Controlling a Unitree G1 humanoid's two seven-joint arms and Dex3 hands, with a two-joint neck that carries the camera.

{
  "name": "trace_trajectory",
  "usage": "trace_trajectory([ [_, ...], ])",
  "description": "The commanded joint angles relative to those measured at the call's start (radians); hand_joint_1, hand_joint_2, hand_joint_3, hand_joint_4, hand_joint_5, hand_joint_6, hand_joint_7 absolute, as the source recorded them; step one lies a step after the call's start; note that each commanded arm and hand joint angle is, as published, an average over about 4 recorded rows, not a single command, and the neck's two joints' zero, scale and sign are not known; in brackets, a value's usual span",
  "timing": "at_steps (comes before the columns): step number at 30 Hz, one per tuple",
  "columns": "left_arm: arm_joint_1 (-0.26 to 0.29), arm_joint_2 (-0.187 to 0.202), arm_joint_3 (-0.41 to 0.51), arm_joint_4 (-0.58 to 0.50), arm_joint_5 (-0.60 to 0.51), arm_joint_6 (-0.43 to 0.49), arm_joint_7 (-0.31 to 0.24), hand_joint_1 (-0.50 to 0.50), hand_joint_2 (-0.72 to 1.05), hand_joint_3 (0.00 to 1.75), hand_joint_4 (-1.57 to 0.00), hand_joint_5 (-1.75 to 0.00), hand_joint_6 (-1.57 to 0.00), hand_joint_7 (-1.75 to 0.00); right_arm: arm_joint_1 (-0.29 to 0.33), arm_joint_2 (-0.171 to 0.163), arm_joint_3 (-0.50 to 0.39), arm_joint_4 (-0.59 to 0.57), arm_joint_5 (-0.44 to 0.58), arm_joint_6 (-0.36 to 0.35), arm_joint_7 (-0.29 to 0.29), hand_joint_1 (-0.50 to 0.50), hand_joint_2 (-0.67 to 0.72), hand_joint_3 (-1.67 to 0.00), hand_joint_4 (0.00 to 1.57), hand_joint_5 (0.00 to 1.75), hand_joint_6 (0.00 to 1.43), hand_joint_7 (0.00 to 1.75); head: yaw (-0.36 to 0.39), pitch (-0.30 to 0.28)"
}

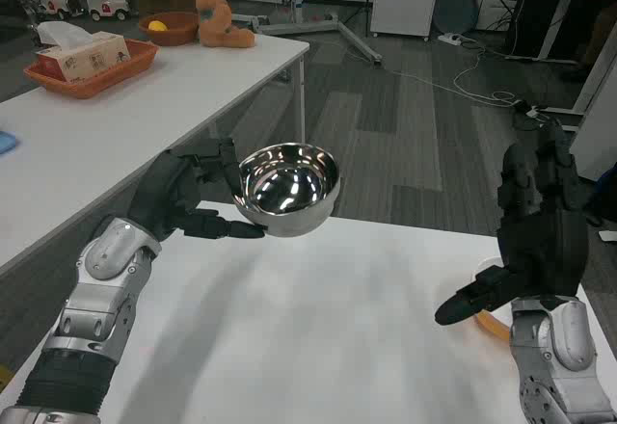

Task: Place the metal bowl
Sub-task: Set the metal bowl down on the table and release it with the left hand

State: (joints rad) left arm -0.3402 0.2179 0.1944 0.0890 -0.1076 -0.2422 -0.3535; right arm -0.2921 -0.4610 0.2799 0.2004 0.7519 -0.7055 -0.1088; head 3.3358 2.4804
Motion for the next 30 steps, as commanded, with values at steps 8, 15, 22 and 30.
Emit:
trace_trajectory([
  [8, 0.026, 0.015, -0.002, -0.011, -0.017, 0.001, 0.001, -0.41, 0.96, 0.09, -0.70, -1.64, -1.36, -1.54, 0.008, 0.001, 0.002, -0.004, 0.006, -0.009, 0.001, -0.46, 0.60, 0.00, 0.00, 0.00, 0.00, 0.00, 0.000, -0.011],
  [15, 0.027, 0.018, -0.003, -0.011, -0.018, 0.001, 0.001, -0.43, 0.96, 0.07, -0.71, -1.64, -1.36, -1.54, 0.008, 0.001, 0.004, -0.003, 0.006, -0.009, 0.001, -0.46, 0.60, 0.00, 0.00, 0.00, 0.00, 0.00, 0.001, -0.010],
  [22, 0.027, 0.019, -0.004, -0.011, -0.017, 0.001, 0.001, -0.42, 0.96, 0.09, -0.71, -1.64, -1.36, -1.54, 0.008, 0.002, 0.004, -0.003, 0.006, -0.009, 0.001, -0.46, 0.60, 0.00, 0.00, 0.00, 0.00, 0.00, 0.003, -0.013],
  [30, 0.027, 0.020, -0.008, -0.012, -0.016, 0.001, 0.001, -0.42, 0.96, 0.09, -0.71, -1.64, -1.36, -1.52, 0.008, 0.002, 0.004, -0.001, 0.006, -0.009, 0.001, -0.46, 0.60, 0.00, 0.00, 0.00, 0.00, 0.00, 0.002, -0.012],
])
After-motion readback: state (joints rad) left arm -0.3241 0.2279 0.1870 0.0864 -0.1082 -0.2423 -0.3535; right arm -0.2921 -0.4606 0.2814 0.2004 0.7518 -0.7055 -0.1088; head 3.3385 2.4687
